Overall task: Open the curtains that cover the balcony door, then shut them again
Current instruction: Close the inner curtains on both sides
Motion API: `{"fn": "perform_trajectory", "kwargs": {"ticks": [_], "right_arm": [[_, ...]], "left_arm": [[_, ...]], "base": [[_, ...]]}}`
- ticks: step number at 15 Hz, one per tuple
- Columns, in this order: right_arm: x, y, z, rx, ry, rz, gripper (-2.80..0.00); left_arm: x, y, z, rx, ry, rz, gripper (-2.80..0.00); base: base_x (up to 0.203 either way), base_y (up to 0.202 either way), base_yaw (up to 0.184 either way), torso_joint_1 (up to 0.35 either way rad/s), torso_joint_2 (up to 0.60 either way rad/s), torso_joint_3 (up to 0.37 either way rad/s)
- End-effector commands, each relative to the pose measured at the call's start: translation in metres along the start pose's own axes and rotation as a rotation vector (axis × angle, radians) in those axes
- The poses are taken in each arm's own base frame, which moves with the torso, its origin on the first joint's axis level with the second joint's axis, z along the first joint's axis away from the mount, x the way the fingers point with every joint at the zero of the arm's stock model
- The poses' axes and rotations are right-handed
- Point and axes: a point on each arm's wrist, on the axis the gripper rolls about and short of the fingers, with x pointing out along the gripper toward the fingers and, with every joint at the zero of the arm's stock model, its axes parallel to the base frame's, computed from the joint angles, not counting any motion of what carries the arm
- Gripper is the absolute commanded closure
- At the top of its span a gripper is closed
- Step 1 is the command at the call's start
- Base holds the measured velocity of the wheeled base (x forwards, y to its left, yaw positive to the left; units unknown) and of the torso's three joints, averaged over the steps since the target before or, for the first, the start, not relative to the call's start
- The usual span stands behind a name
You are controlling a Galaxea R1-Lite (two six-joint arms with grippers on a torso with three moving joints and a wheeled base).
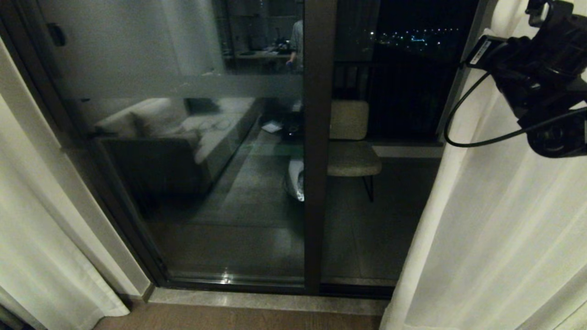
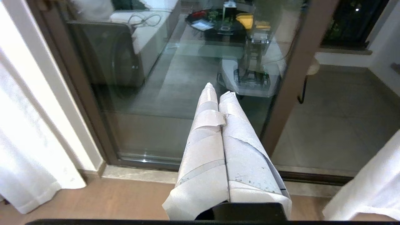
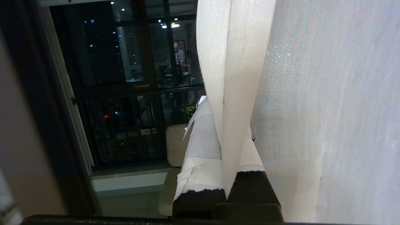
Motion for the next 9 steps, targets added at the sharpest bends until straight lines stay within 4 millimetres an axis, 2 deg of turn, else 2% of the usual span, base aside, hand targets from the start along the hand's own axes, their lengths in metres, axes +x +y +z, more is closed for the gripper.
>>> {"fn": "perform_trajectory", "kwargs": {"ticks": [1, 9], "right_arm": [[0.000, 0.005, -0.003, 0.005, 0.003, 0.010, 0.00], [-0.003, 0.027, -0.016, 0.007, 0.005, 0.052, 0.00]], "left_arm": [[0.000, 0.000, 0.000, -0.001, 0.000, 0.001, 0.00], [0.000, 0.000, 0.000, -0.001, 0.000, 0.002, 0.00]], "base": [[0.000, 0.190, 0.000, 0.002, 0.01, 0.007], [0.000, 0.186, -0.001, 0.002, 0.00, 0.001]]}}
